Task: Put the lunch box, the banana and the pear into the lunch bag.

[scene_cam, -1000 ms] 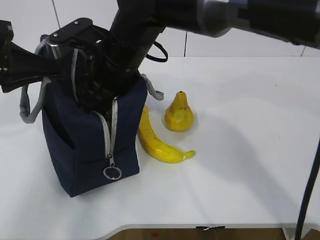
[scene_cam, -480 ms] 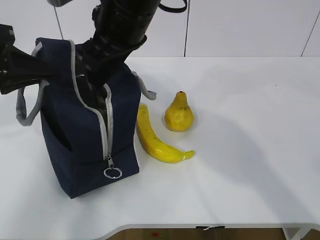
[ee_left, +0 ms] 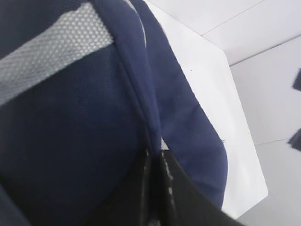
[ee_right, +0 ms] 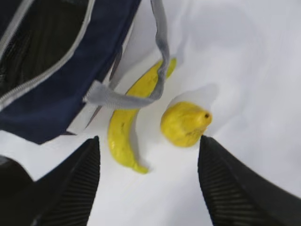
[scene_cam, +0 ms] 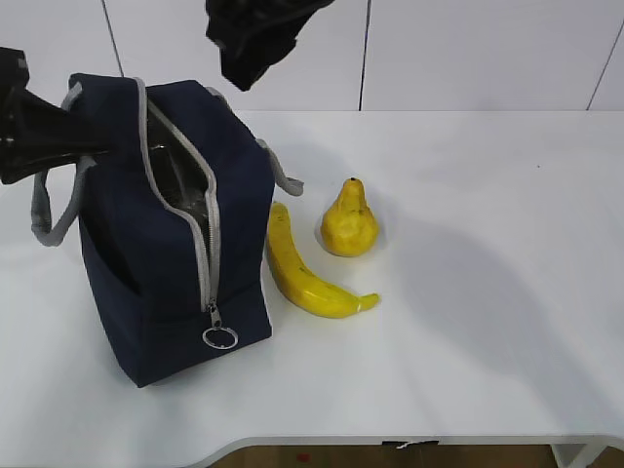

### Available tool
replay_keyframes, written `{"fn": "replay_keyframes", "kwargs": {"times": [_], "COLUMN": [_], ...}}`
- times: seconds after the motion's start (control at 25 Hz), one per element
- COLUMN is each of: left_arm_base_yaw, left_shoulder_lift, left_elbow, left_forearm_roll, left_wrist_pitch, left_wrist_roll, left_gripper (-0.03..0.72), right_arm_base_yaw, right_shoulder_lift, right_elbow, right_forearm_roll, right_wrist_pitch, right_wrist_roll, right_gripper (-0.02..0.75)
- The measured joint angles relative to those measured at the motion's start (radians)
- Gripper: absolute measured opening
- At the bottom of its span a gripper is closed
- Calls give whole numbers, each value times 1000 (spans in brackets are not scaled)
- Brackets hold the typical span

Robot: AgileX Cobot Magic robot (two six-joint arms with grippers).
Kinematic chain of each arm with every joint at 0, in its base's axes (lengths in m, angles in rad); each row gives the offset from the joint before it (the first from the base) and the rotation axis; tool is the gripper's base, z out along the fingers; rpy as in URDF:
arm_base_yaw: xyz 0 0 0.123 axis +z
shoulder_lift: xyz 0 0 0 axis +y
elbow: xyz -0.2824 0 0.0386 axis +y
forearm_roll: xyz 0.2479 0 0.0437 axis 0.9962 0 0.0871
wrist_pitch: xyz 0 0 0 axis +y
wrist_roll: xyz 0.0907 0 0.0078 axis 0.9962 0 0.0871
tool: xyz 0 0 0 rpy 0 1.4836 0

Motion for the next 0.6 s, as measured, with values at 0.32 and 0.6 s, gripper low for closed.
{"fn": "replay_keyframes", "kwargs": {"times": [0.32,0.6], "left_arm_base_yaw": [0,0], "left_shoulder_lift": [0,0], "left_elbow": [0,0], "left_forearm_roll": [2,4], "left_wrist_pitch": [3,18], "left_wrist_roll": [0,1], "left_gripper": [1,1], "right_arm_base_yaw": [-110,-191], "right_shoulder_lift": [-114,-127], "right_elbow": [167,275], "right_forearm_roll": [69,197], "right_wrist_pitch": [0,2], "right_wrist_roll": [21,15], "right_gripper": [517,517]}}
